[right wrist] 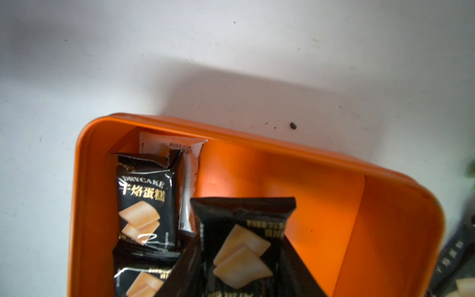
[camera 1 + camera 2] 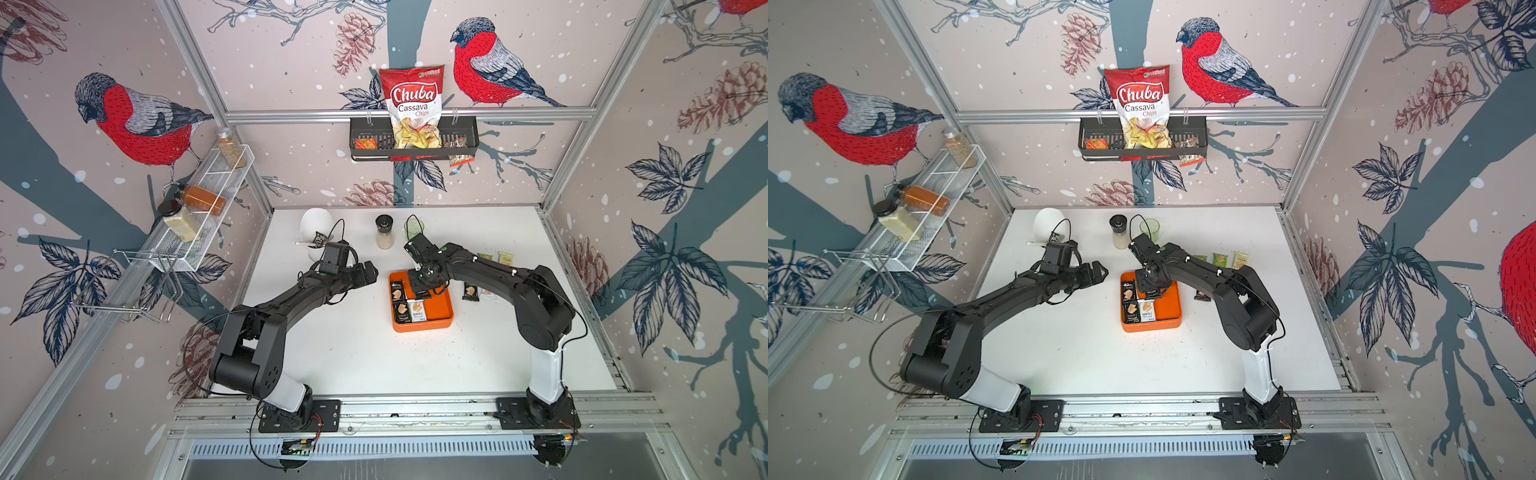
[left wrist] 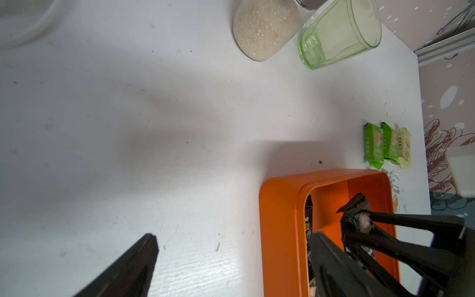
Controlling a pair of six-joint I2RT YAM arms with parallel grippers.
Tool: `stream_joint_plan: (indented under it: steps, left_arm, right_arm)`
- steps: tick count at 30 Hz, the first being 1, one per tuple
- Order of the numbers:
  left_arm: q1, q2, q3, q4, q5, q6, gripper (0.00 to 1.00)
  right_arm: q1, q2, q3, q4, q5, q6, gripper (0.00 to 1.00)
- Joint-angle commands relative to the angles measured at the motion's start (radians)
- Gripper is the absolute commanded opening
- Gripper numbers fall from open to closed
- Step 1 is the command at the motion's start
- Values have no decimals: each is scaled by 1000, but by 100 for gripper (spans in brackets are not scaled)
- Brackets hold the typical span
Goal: Take the cookies out of the storage box
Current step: Pick up the cookie from the storage box.
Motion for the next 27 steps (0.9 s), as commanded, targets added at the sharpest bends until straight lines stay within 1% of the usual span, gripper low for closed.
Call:
stream_joint_plan:
  steps: [1,7,15,19,20,27]
  left_arm:
    - [2,11,16,7,20,14,96]
    - [-1,30,54,-13,29,25,96]
    - [-14,70,112,-32,35,38,96]
    - [-27,94,122,-36,36,38,96]
    - [-30,102,154,-36,36,38,96]
    - [-44,132,186,-38,37,36,96]
  right_arm:
    - [-2,-46,-13,-4,-29,-7,45]
    - [-33,-113,-51,20,-47,12,45]
    - [-134,-208,-162,37,-27,32,44]
    - [-217,-269,-245,43,-12,40,44]
    - [-247,-286,-268,43,-11,40,44]
    - [-449,-373,-392,47,4,32,45]
